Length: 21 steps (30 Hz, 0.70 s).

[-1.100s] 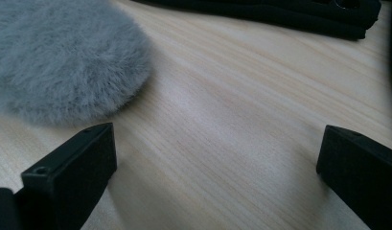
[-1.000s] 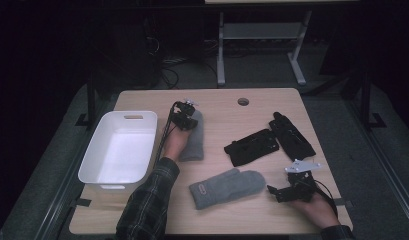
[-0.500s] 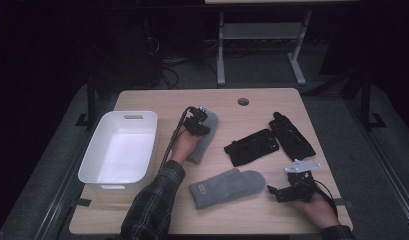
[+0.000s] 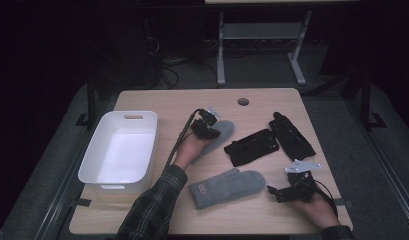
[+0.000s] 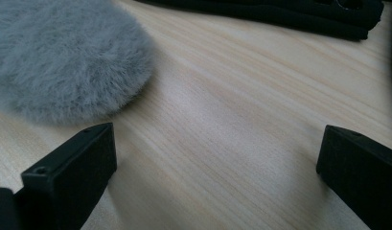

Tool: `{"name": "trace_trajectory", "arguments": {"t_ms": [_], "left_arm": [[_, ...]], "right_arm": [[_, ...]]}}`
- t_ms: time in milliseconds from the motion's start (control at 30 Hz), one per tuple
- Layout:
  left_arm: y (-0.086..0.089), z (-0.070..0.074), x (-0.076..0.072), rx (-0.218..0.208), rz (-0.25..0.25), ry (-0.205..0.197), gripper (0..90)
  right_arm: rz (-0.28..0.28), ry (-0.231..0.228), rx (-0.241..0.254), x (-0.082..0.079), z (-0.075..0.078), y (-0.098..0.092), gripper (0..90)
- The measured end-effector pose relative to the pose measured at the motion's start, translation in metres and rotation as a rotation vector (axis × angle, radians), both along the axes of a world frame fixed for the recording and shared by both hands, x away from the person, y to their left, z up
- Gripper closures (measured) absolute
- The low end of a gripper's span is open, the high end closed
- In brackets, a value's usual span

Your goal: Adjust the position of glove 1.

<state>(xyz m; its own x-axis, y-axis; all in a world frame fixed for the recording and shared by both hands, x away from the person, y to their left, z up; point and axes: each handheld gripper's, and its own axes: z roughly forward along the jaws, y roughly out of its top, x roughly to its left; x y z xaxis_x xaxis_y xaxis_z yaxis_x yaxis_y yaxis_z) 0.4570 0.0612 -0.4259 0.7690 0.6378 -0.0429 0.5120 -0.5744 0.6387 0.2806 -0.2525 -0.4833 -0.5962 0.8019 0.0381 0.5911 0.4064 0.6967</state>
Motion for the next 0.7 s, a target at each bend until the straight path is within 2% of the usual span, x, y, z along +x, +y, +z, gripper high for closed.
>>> {"name": "trace_trajectory", "arguments": {"t_ms": [67,133,233,300,400,433,467,633,700], "left_arm": [[0.008,0.004,0.0,-0.02,0.012,-0.011,88.5],[0.017,0.006,0.0,-0.034,0.013,-0.008,82.5],[0.023,0.005,-0.001,-0.04,0.034,-0.015,65.8],[0.027,0.0,-0.002,-0.062,0.047,-0.005,57.3],[0.028,-0.007,-0.001,-0.057,0.047,0.003,48.6],[0.027,-0.01,-0.002,-0.062,0.056,0.008,46.9],[0.027,-0.013,-0.001,-0.049,0.052,0.006,46.3],[0.027,-0.02,0.001,-0.024,0.082,-0.029,41.6],[0.028,-0.022,0.002,-0.029,0.086,-0.031,41.3]], "right_arm": [[0.001,0.0,-0.001,0.0,0.0,0.0,0.0],[0.001,0.0,-0.001,0.0,0.0,0.0,0.0],[0.002,0.001,0.0,0.0,0.0,0.0,0.0],[0.002,0.0,0.0,0.0,0.0,0.0,0.0],[0.002,0.0,0.0,0.0,0.0,0.0,0.0],[0.002,0.001,0.0,0.0,0.0,0.0,0.0],[0.002,0.0,0.0,0.0,0.0,0.0,0.0],[0.002,0.001,0.0,0.0,0.0,0.0,0.0],[0.002,0.001,0.0,0.0,0.0,0.0,0.0]]}}
